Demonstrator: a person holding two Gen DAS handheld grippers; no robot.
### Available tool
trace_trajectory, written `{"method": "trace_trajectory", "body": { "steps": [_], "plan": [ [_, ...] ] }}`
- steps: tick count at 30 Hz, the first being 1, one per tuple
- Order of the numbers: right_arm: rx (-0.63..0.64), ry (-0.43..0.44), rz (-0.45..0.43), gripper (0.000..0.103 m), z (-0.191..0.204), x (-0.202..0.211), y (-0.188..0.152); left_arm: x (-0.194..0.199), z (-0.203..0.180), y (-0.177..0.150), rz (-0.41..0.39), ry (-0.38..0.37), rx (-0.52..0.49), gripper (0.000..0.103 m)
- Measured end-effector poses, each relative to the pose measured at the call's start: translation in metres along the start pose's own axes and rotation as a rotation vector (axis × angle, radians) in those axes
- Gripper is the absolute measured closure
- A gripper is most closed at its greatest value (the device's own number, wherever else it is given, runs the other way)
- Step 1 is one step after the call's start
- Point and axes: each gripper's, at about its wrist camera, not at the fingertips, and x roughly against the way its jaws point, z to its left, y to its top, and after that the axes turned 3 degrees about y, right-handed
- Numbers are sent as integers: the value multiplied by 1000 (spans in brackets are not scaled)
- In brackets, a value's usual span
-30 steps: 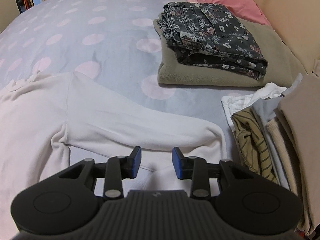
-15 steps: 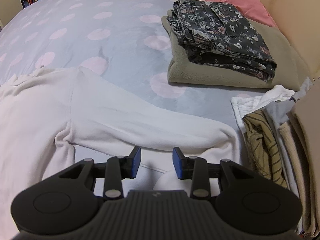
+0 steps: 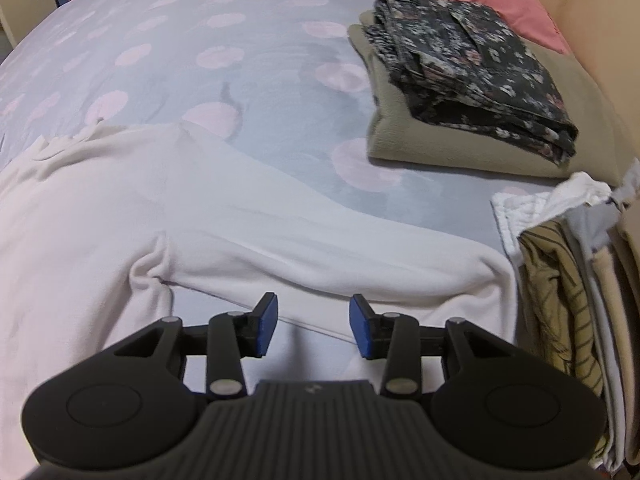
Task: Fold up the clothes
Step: 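Grasp the white shirt hem with the left gripper and lift it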
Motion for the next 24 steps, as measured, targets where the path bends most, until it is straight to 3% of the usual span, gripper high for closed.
{"method": "trace_trajectory", "body": {
  "steps": [3,7,8,9,10,12,14,17,24],
  "plan": [
    [13,2,-2,59,5,-1,-1,-24,32,4,62,8,137,60],
    [31,4,-4,59,13,-2,-2,-55,47,-1,167,-84,280,60],
    [36,4,-4,59,15,-2,-3,-60,47,-4,182,-86,295,65],
    [40,5,-5,59,16,-2,-3,-65,46,-6,190,-82,298,79],
    [44,5,-5,59,18,-2,-3,-69,45,-8,197,-78,300,85],
    [44,5,-6,59,19,-3,-3,-68,42,-10,173,-63,291,92],
    [36,3,-7,59,18,-2,-3,-58,37,-8,128,-40,271,94],
    [29,6,-13,59,17,0,-3,-25,37,3,11,33,272,95],
    [17,9,-13,59,14,1,-3,59,80,51,-257,284,308,95]
  ]
}}
